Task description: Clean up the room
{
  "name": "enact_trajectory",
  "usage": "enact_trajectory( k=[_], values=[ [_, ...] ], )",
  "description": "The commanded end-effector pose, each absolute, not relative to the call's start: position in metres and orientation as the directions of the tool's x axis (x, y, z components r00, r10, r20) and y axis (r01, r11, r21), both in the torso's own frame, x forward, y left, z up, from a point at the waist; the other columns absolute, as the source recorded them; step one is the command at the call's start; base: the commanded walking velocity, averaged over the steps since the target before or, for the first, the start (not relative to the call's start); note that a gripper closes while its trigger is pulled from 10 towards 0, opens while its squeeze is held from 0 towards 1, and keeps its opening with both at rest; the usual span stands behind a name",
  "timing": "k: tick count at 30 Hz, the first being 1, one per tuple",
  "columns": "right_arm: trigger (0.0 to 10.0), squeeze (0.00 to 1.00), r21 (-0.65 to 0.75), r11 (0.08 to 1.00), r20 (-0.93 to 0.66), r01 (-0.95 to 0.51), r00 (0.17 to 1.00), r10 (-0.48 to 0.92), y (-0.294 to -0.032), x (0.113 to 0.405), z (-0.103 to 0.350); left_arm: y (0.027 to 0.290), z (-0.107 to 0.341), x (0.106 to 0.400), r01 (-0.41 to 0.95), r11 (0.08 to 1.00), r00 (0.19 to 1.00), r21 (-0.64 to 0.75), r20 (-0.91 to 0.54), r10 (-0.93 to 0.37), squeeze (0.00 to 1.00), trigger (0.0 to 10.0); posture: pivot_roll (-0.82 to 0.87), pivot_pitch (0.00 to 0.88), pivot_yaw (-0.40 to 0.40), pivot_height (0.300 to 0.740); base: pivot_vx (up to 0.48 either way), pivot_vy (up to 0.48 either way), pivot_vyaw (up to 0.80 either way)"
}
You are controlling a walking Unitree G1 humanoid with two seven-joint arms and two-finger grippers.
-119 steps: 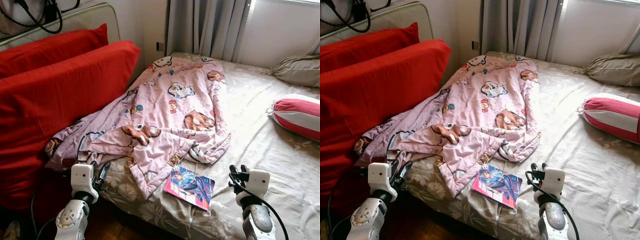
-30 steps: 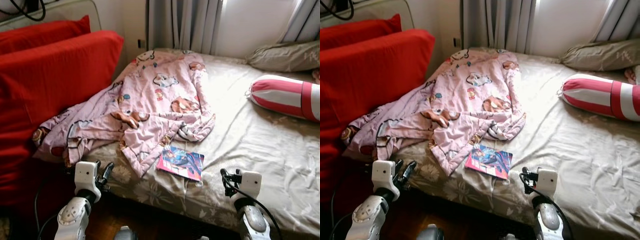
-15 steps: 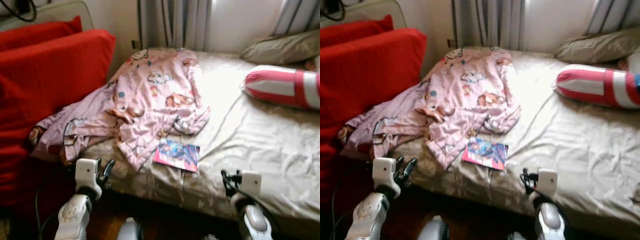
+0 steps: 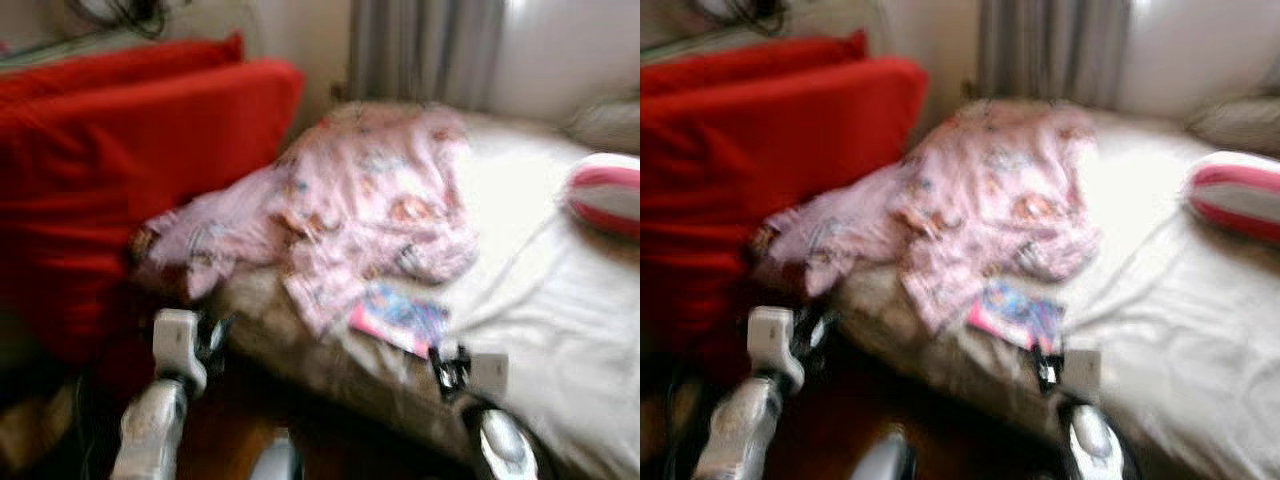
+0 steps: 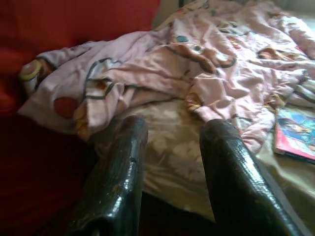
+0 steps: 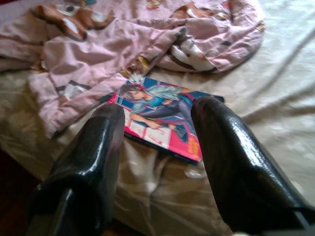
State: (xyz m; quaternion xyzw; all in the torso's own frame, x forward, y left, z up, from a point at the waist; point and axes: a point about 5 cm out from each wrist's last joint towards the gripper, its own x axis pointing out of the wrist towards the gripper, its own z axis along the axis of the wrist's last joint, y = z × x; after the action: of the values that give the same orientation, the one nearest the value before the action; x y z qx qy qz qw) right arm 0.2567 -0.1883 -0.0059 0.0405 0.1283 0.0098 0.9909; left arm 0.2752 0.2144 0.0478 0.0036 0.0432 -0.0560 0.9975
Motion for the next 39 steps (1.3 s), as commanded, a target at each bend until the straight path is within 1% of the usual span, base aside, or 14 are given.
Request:
enact_trajectory(
  k=[1,7,16,39],
  values=[
    [10.0,0.0,0.09,0.996,-0.254,-0.006,0.967,0.029,-0.1869,0.2558,-0.0067,0.2153,0.0493,0.2764,0.106,0.994,0.991,-0.002,-0.082,-0.106,0.0,10.0,0.08,0.011,-0.009,0.65,0.0,0.0,0.0],
    [10.0,0.0,0.094,0.995,-0.252,0.03,0.968,-0.005,-0.1898,0.2569,-0.006,0.2145,0.05,0.2767,0.117,0.993,0.99,-0.004,-0.079,-0.117,0.0,10.0,0.08,0.004,-0.006,0.65,0.0,0.0,0.0],
    [10.0,0.0,0.09,0.995,-0.254,0.038,0.967,-0.014,-0.1909,0.2572,-0.0061,0.2132,0.0508,0.2783,0.124,0.992,0.989,-0.004,-0.079,-0.124,0.0,10.0,0.08,0.011,-0.01,0.65,0.0,0.0,0.0],
    [10.0,0.0,0.085,0.995,-0.266,0.044,0.964,-0.02,-0.1906,0.2582,-0.0072,0.2138,0.0514,0.2801,0.126,0.992,0.989,0.0,-0.083,-0.125,0.0,10.0,0.08,0.018,-0.007,0.65,0.277,0.0,0.0]
  ],
)
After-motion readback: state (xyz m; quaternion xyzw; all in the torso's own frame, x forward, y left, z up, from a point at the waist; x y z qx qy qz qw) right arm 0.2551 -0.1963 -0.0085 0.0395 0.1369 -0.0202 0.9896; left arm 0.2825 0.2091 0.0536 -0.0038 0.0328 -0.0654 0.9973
